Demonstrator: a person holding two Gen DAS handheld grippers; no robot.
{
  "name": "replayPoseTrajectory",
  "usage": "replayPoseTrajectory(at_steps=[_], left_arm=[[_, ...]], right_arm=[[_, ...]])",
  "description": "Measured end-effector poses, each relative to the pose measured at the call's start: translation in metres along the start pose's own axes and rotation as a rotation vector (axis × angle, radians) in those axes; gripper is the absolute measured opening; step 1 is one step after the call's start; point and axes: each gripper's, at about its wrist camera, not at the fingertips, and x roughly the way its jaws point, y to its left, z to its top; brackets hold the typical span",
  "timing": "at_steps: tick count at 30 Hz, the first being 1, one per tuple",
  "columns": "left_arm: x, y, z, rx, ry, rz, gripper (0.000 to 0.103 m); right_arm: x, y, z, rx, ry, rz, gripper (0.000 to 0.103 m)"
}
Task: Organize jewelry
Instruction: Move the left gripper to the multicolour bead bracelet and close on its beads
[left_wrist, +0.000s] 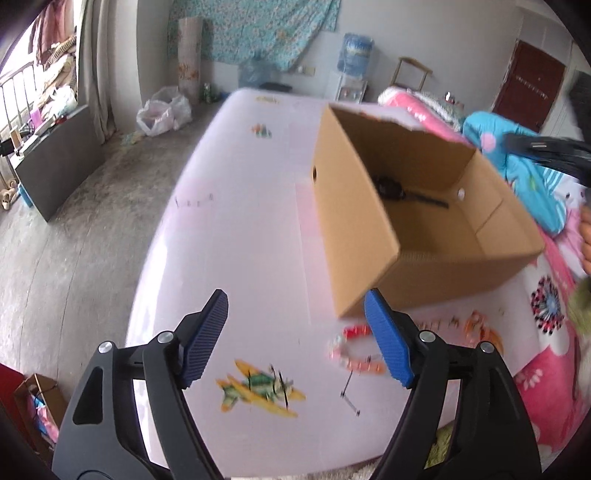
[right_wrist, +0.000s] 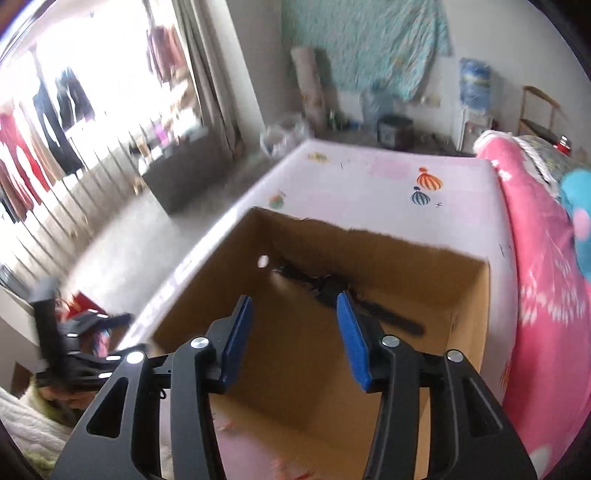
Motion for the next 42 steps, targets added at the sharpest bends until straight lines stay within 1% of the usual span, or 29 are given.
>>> replayPoseTrajectory(at_steps=[1,4,6,7,9,10,11,12,13,14,17,20,22,23,25,26,28,32,36,42], left_arm=[[0.005,-0.001,-0.005,0.002,0.022,0.0,0.073],[0.013,-0.004,-0.019,0.01,0.058,-0.008,0.073],[0.017,-0.007,-0.027,0.02,0.07,-0.002,0.073],[0.019,-0.009,-0.031,0.026,0.073,-0.002,0.073],[0.021,-0.013,-0.038,0.036,0.08,0.005,0.073],[0.023,-0.015,-0.043,0.046,0.084,0.011,0.073],[0.024,-0.018,-0.045,0.054,0.084,0.011,0.073],[0.025,-0.02,-0.048,0.058,0.084,0.012,0.071],[0.026,-0.023,-0.051,0.063,0.084,0.014,0.066],[0.026,-0.025,-0.051,0.069,0.085,0.013,0.064],[0.03,-0.03,-0.053,0.075,0.085,0.019,0.057],[0.038,-0.032,-0.051,0.064,0.086,0.042,0.05],[0.044,-0.034,-0.051,0.063,0.091,0.075,0.042],[0.047,-0.035,-0.051,0.07,0.094,0.087,0.04],[0.051,-0.037,-0.053,0.08,0.101,0.102,0.03],[0.052,-0.039,-0.055,0.094,0.099,0.118,0.028],[0.051,-0.043,-0.059,0.136,0.087,0.137,0.018],[0.043,-0.038,-0.065,0.147,0.098,0.12,0.015],[0.036,-0.028,-0.071,0.14,0.112,0.111,0.014],[0.029,-0.019,-0.073,0.12,0.117,0.075,0.015]], right_arm=[[-0.006,-0.005,-0.002,0.022,-0.022,0.006,0.054],[-0.017,-0.006,-0.043,0.105,-0.052,-0.001,0.054],[-0.017,-0.002,-0.082,0.18,-0.043,0.003,0.054],[-0.01,-0.009,-0.094,0.215,-0.032,0.009,0.054],[0.0,-0.005,-0.126,0.295,-0.002,0.027,0.054],[0.01,-0.005,-0.143,0.354,0.022,0.057,0.053],[0.017,-0.004,-0.15,0.392,0.039,0.086,0.053],[0.024,-0.001,-0.161,0.431,0.059,0.115,0.051],[0.034,0.003,-0.171,0.455,0.092,0.128,0.047],[0.037,0.01,-0.176,0.454,0.111,0.124,0.046],[0.047,0.028,-0.183,0.411,0.143,0.123,0.044],[0.048,0.043,-0.18,0.338,0.14,0.097,0.044],[0.045,0.049,-0.176,0.307,0.127,0.083,0.044],[0.043,0.051,-0.173,0.298,0.12,0.079,0.044],[0.042,0.052,-0.173,0.287,0.109,0.065,0.044],[0.039,0.053,-0.173,0.283,0.106,0.06,0.044],[0.035,0.056,-0.176,0.275,0.103,0.045,0.044],[0.036,0.059,-0.18,0.263,0.104,0.033,0.044],[0.041,0.059,-0.173,0.247,0.11,0.043,0.043],[0.061,0.066,-0.166,0.224,0.134,0.081,0.035]])
